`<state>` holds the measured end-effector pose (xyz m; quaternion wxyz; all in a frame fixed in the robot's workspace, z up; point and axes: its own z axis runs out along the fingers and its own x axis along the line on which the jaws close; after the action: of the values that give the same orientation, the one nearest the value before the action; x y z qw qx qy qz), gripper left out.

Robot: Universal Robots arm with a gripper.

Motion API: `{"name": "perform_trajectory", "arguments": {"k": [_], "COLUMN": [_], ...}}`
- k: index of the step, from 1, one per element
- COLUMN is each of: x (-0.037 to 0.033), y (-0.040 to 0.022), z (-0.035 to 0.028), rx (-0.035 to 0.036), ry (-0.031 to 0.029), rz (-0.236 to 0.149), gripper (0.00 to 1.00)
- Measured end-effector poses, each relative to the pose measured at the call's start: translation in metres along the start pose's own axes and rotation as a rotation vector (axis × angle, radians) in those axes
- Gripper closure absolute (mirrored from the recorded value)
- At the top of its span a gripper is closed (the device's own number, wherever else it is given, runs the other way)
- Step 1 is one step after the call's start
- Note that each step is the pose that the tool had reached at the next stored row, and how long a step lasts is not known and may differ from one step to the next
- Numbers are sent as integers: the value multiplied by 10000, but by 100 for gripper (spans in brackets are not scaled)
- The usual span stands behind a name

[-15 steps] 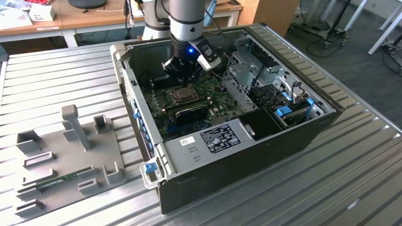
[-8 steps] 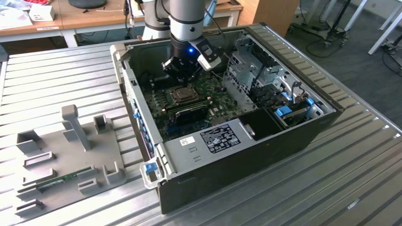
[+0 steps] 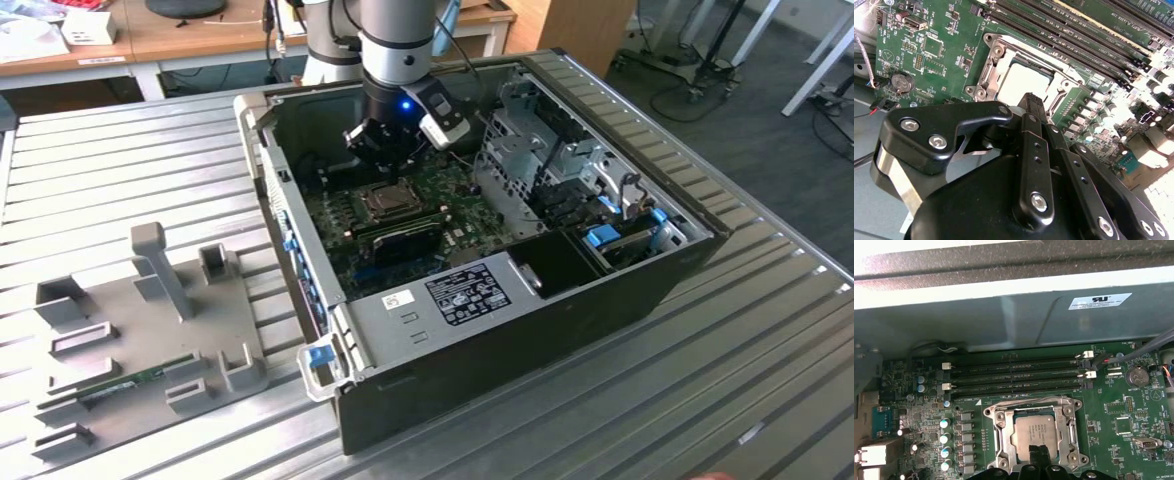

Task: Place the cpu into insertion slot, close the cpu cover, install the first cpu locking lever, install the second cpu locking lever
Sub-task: 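Install the second cpu locking lever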

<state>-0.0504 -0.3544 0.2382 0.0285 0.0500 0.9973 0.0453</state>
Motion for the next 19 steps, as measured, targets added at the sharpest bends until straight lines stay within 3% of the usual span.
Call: {"name": "perform_trajectory", "arguments": {"k": [9, 19], "x": [-4, -17], "y": [-29, -161], "z": [-2, -13], "rx": [-2, 0], "ry": [-1, -3], "rz": [2, 28], "gripper": [90, 90]}}
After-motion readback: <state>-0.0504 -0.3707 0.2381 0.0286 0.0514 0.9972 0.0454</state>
